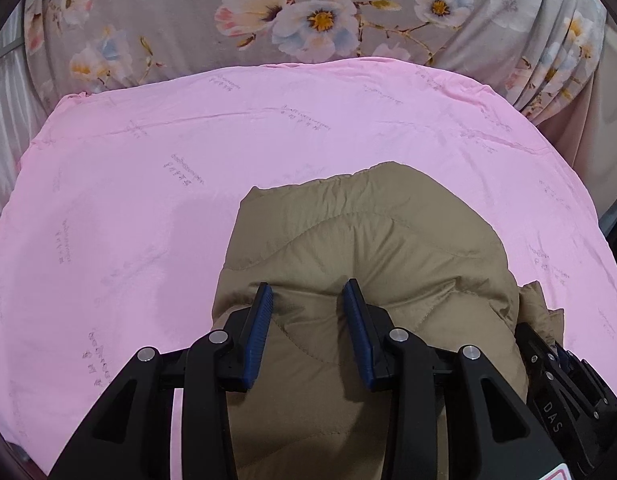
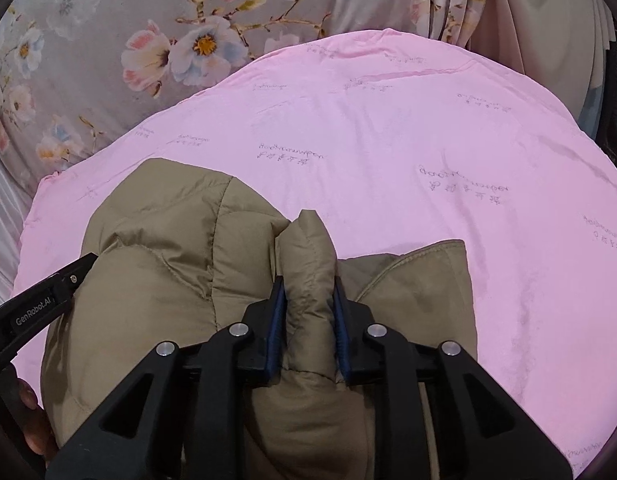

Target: Fold large clothes

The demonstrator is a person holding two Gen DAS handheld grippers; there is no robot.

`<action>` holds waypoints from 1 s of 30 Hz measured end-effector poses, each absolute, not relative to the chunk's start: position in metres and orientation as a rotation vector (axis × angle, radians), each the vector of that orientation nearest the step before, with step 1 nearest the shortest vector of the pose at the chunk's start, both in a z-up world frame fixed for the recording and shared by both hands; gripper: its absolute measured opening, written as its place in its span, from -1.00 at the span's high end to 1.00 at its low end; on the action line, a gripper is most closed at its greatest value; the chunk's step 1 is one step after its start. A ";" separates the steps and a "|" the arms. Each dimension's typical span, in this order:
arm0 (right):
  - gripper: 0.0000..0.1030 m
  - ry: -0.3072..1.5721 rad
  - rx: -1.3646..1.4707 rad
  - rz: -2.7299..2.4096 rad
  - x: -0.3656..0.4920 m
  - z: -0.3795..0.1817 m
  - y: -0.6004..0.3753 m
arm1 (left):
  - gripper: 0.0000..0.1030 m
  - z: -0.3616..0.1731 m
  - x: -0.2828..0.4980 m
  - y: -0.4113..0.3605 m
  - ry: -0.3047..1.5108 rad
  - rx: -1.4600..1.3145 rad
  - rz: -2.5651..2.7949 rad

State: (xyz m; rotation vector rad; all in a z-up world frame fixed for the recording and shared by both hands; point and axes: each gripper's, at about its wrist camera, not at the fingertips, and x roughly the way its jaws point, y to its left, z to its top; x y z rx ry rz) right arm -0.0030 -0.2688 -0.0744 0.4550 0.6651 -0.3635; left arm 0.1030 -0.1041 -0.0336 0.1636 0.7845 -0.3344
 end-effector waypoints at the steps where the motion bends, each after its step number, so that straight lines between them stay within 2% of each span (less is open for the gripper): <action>1: 0.56 0.668 0.455 -0.364 -0.001 -0.078 -0.269 | 0.31 -0.036 0.104 -0.105 0.782 0.162 -0.333; 11: 0.50 0.672 0.473 -0.355 0.011 -0.097 -0.274 | 0.31 -0.055 0.112 -0.109 0.763 0.151 -0.318; 30: 0.48 0.670 0.455 -0.353 0.016 -0.102 -0.274 | 0.31 -0.068 0.113 -0.122 0.706 0.193 -0.259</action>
